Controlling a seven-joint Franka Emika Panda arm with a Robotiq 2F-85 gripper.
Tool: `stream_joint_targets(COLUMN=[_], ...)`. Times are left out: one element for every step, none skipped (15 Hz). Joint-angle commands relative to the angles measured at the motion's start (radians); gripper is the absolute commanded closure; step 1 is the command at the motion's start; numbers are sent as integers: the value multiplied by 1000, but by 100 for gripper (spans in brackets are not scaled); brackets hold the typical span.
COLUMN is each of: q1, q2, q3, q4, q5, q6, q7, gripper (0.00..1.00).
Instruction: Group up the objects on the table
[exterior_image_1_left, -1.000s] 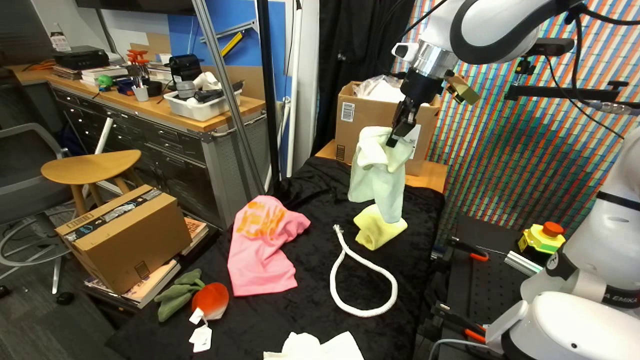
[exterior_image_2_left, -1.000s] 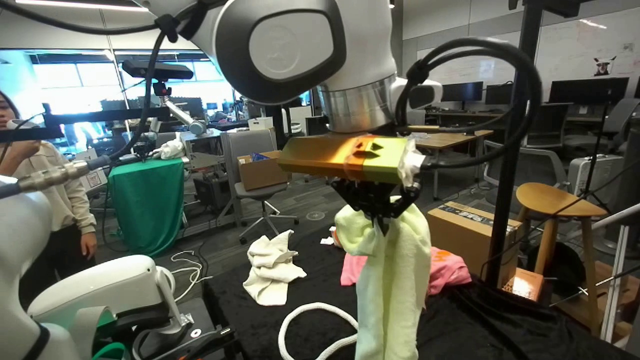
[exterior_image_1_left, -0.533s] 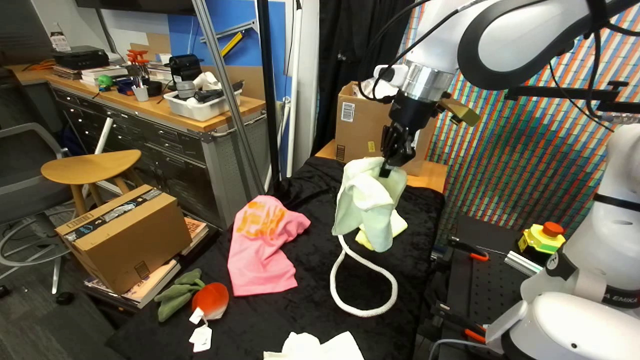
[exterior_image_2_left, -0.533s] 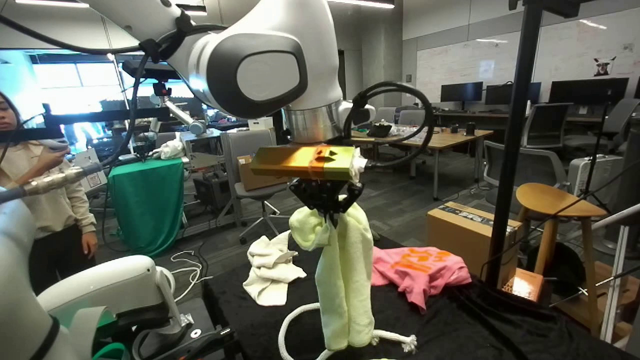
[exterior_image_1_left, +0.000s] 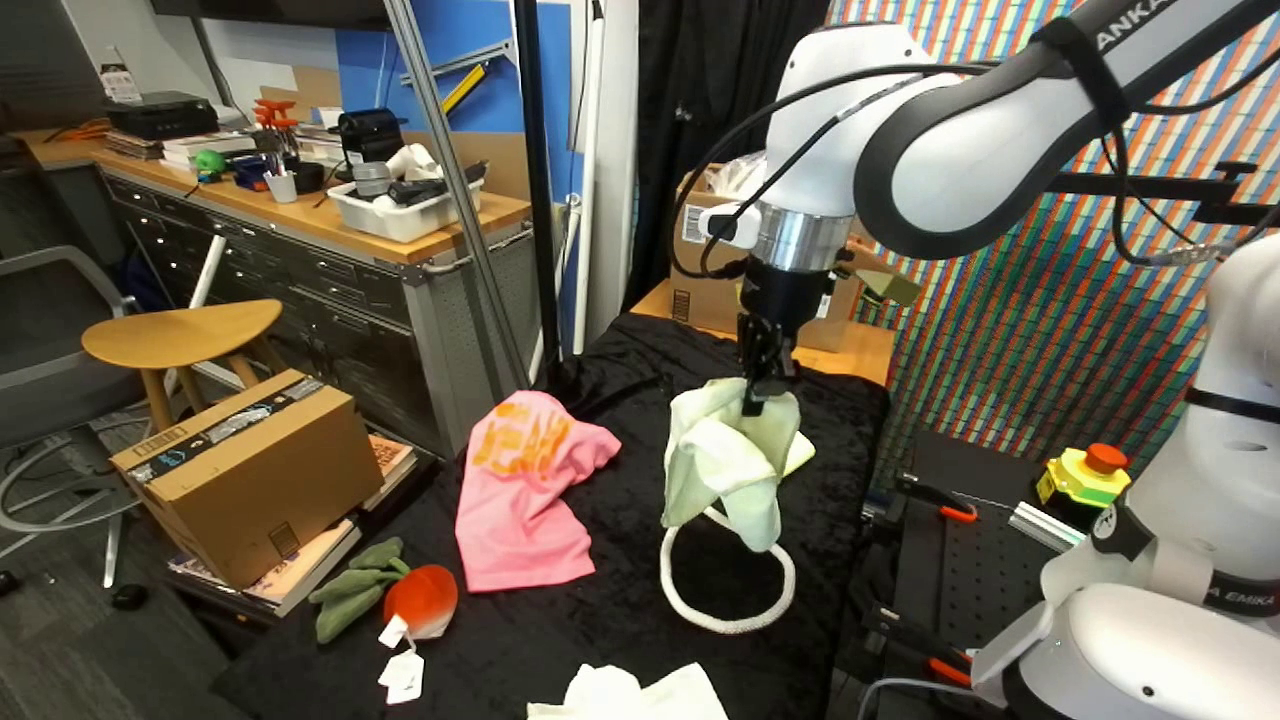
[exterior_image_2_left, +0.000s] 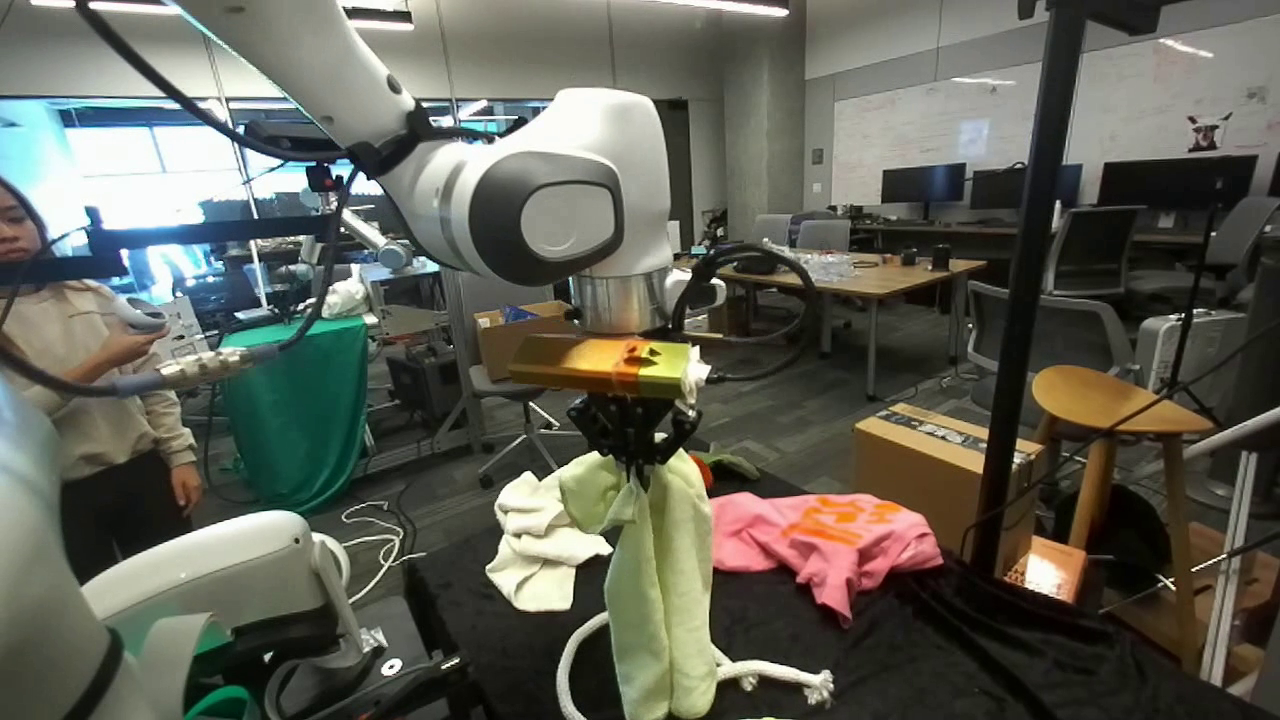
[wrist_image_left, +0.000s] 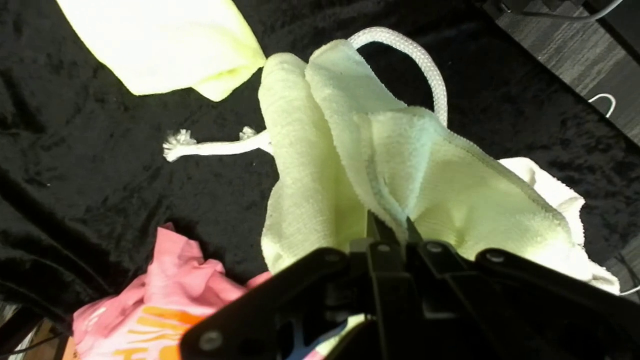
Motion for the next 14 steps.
stream_joint_targets(q1=[-17,-23,-30,-36,-42,-46,-51,-56,-60,-63,-64,-63,-61,-55], q2=[124,145,162,172,188,201,208,217,223,227,233,233,237,242], q3=[34,42,51,58,64,68,73,76,80,84,88,94,101,111], q4=[86,99,112,124,137,152,163,174,183,195,206,214,225,239], q5=[-15,-22,-33,-41,-50,-57,-68,-74,-83,-91,-97,-106,-108,-105], q6=[6,11,12,5,9,-5,-5,-7,-5,-5,-1,15,24,46], q7=[39,50,65,71,85,86,99,104,111,118,126,144,153,170], gripper=[69,69,67,58,51,44,35,29,22,14,7,1,0,0])
